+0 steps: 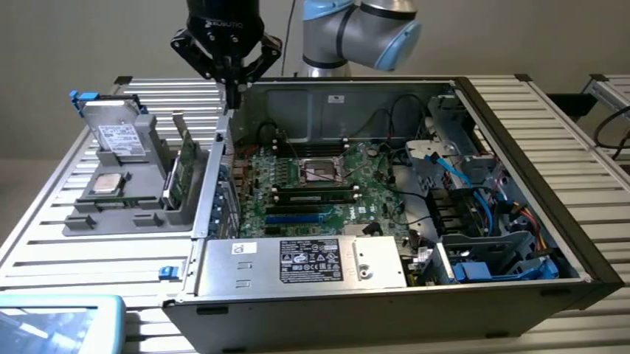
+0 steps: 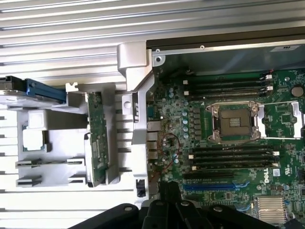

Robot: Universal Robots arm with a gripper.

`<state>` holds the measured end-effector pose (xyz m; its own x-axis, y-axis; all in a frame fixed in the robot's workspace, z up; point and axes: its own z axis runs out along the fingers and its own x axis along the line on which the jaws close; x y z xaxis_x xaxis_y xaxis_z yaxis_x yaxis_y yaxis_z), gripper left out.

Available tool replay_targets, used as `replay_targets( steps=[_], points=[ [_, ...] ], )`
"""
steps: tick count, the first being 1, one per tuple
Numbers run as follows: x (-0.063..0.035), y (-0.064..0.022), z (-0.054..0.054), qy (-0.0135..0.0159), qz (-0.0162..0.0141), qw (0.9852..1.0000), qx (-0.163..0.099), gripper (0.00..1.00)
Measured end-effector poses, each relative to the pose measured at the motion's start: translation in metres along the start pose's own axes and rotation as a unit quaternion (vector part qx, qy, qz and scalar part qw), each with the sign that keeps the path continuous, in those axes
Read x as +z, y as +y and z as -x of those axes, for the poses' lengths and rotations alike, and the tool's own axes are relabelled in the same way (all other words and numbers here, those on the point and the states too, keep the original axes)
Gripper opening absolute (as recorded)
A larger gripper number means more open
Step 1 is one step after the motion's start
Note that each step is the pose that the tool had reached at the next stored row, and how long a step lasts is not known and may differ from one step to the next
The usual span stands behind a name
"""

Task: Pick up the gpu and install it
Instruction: 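Reach for the gpu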

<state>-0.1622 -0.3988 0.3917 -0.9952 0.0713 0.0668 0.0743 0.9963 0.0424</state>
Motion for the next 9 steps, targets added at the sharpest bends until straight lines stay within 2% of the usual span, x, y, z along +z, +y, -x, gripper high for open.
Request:
replay_targets(
  steps=[9],
  points=[
    [0.0111, -0.0033, -0.038, -0.0188, 0.0014, 0.9998, -0.001, 0.12]
  ],
)
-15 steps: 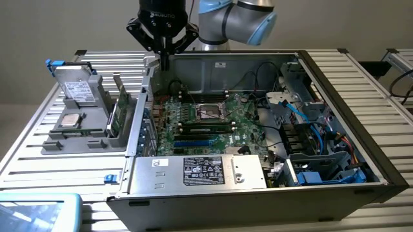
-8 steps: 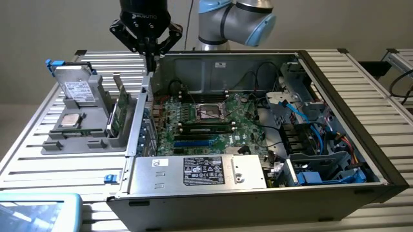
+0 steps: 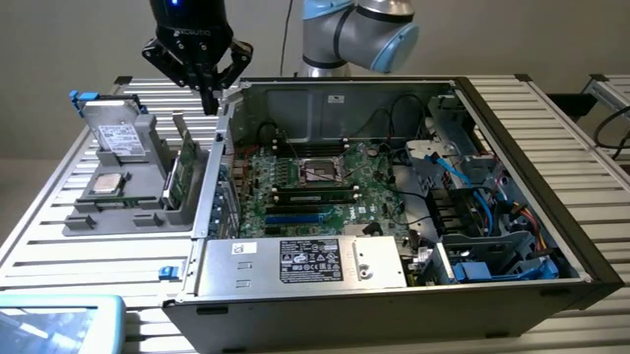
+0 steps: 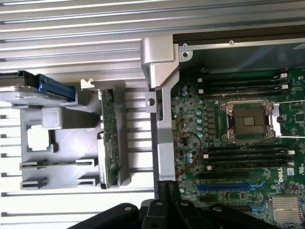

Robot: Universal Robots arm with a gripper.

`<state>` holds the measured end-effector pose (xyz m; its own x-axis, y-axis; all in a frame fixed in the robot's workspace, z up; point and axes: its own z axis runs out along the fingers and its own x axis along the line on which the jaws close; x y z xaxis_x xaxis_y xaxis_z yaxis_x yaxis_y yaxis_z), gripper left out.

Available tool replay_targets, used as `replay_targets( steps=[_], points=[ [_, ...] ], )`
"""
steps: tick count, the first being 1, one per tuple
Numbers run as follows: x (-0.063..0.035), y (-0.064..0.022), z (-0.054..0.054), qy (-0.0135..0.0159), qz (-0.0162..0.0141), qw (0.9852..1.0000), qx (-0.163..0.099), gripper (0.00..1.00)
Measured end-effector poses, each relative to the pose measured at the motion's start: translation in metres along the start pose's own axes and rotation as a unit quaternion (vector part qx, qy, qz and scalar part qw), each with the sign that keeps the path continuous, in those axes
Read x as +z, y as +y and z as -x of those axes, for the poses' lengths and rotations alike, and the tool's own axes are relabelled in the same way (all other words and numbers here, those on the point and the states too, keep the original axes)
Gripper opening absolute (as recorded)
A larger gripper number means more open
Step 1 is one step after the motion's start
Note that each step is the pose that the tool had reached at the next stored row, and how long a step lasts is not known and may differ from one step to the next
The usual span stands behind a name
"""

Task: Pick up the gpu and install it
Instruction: 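Reach for the gpu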

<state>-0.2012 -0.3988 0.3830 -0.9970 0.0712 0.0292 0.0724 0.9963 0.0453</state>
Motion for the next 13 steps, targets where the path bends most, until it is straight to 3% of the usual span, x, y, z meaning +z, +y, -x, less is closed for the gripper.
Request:
replay_targets(
  steps=[9, 13],
  points=[
    [0.0127, -0.0034, -0.04, -0.0097, 0.0011, 1.0, 0.0, 0.12],
    [0.017, -0.005, -0.059, -0.0131, 0.0033, 0.9999, -0.001, 0.12]
  ],
)
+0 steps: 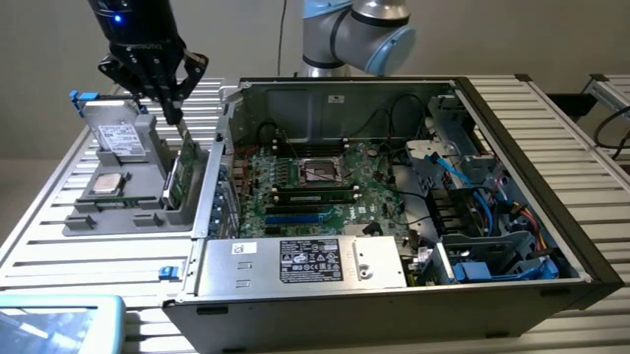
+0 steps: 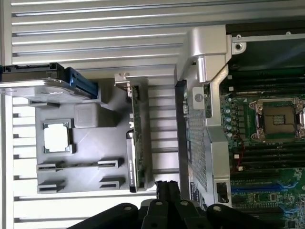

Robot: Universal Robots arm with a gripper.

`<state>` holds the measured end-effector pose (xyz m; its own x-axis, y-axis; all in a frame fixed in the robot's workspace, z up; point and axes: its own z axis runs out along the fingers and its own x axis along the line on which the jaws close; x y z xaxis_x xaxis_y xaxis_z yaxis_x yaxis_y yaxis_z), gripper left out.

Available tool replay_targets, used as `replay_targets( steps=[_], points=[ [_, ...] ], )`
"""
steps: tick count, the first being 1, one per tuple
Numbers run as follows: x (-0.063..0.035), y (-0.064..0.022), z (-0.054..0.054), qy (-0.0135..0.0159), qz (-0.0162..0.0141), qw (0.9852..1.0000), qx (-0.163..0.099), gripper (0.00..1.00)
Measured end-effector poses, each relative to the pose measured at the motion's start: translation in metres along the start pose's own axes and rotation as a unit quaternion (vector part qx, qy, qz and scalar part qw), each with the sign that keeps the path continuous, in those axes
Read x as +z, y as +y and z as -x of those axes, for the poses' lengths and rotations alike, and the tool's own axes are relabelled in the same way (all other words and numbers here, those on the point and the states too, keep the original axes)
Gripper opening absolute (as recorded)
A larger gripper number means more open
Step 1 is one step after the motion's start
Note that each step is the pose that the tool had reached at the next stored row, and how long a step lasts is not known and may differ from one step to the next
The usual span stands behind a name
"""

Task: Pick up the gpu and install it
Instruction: 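Reach for the gpu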

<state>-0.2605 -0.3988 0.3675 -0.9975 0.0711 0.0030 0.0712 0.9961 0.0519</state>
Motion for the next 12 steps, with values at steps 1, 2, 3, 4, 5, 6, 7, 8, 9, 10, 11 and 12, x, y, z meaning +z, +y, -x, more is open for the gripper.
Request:
replay_targets(
  steps=[1, 2, 3, 4, 5, 6, 7, 8, 9, 10, 11, 12],
  points=[
    [0.0009, -0.0004, -0.005, -0.0006, 0.0007, 1.0, 0.0, 0.12],
    [0.0019, -0.0007, -0.009, -0.0012, 0.0015, 1.0, 0.0, 0.12],
    [0.0029, -0.0011, -0.013, -0.0018, 0.0021, 1.0, 0.0, 0.12],
    [0.004, -0.0013, -0.018, -0.0023, 0.0027, 1.0, 0.0, 0.12],
    [0.0051, -0.0012, -0.022, -0.0027, 0.0033, 1.0, 0.0, 0.12],
    [0.0062, -0.0009, -0.027, -0.0031, 0.0039, 1.0, 0.0, 0.12],
    [0.0073, -0.0005, -0.032, -0.0034, 0.0045, 1.0, 0.0, 0.12],
    [0.0085, 0.0, -0.036, -0.0037, 0.0052, 1.0, 0.0, 0.12],
    [0.0099, 0.0007, -0.039, -0.0038, 0.006, 1.0, 0.0, 0.12],
    [0.0116, 0.0021, -0.04, -0.0037, 0.0069, 1.0, 0.0, 0.12],
    [0.0134, 0.0036, -0.041, -0.0036, 0.0077, 1.0, 0.0, 0.12],
    [0.0154, 0.0049, -0.041, -0.0036, 0.0084, 1.0, 0.0, 0.12]
  ],
)
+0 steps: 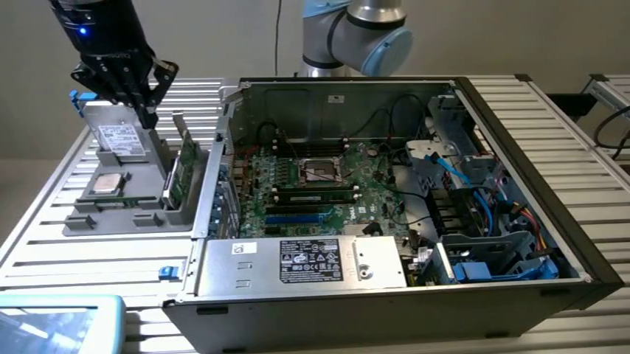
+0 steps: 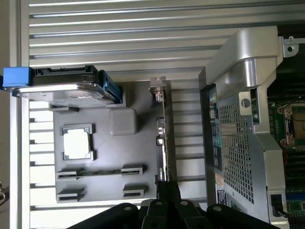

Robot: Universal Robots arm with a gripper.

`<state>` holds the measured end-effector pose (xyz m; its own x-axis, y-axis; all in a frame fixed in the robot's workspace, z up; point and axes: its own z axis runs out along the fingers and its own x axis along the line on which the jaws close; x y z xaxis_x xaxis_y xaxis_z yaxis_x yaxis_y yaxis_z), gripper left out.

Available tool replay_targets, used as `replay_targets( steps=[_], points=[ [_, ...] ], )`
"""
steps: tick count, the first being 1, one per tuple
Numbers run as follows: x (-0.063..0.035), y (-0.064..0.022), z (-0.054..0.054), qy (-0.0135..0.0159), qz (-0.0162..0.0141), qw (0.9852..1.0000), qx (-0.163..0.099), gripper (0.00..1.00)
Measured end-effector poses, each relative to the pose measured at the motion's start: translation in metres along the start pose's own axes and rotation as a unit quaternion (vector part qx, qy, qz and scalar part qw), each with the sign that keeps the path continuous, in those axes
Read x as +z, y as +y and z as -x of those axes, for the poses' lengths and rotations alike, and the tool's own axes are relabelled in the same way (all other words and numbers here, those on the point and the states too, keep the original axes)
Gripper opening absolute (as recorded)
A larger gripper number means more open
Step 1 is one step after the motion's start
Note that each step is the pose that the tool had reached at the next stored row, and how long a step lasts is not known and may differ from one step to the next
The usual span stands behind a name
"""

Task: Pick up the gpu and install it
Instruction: 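Reach for the gpu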

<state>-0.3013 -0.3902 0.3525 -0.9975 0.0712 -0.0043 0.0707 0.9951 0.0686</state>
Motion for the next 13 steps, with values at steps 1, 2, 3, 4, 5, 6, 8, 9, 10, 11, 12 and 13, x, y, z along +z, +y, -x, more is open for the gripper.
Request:
replay_targets(
  steps=[1, 2, 3, 4, 5, 6, 8, 9, 10, 11, 12, 13],
  points=[
    [0.0019, 0.0012, -0.0006, 0.0, 0.0007, 1.0, 0.0, 0.12],
    [0.0037, 0.0024, -0.0014, 0.0001, 0.0015, 1.0, 0.0, 0.12],
    [0.0052, 0.0043, -0.0021, 0.0002, 0.0025, 1.0, 0.0, 0.12],
    [0.0065, 0.0065, -0.0028, 0.0003, 0.0037, 1.0, 0.0, 0.12],
    [0.0074, 0.008, -0.0033, 0.0003, 0.0051, 1.0, 0.0, 0.12],
    [0.0078, 0.0089, -0.0037, 0.0004, 0.0068, 1.0, 0.0, 0.12],
    [0.0079, 0.0092, -0.0042, 0.0005, 0.01, 0.9999, 0.0, 0.12],
    [0.0079, 0.0092, -0.0042, 0.0006, 0.0102, 0.9999, 0.0, 0.12],
    [0.0079, 0.0092, -0.0042, 0.0006, 0.0102, 0.9999, 0.0, 0.12],
    [0.0079, 0.0092, -0.0042, 0.0005, 0.0102, 0.9999, 0.0, 0.12],
    [0.0079, 0.0093, -0.0043, 0.0006, 0.0102, 0.9999, 0.0, 0.12],
    [0.0079, 0.0093, -0.0042, 0.0005, 0.0103, 0.9999, 0.0, 0.12]
  ],
)
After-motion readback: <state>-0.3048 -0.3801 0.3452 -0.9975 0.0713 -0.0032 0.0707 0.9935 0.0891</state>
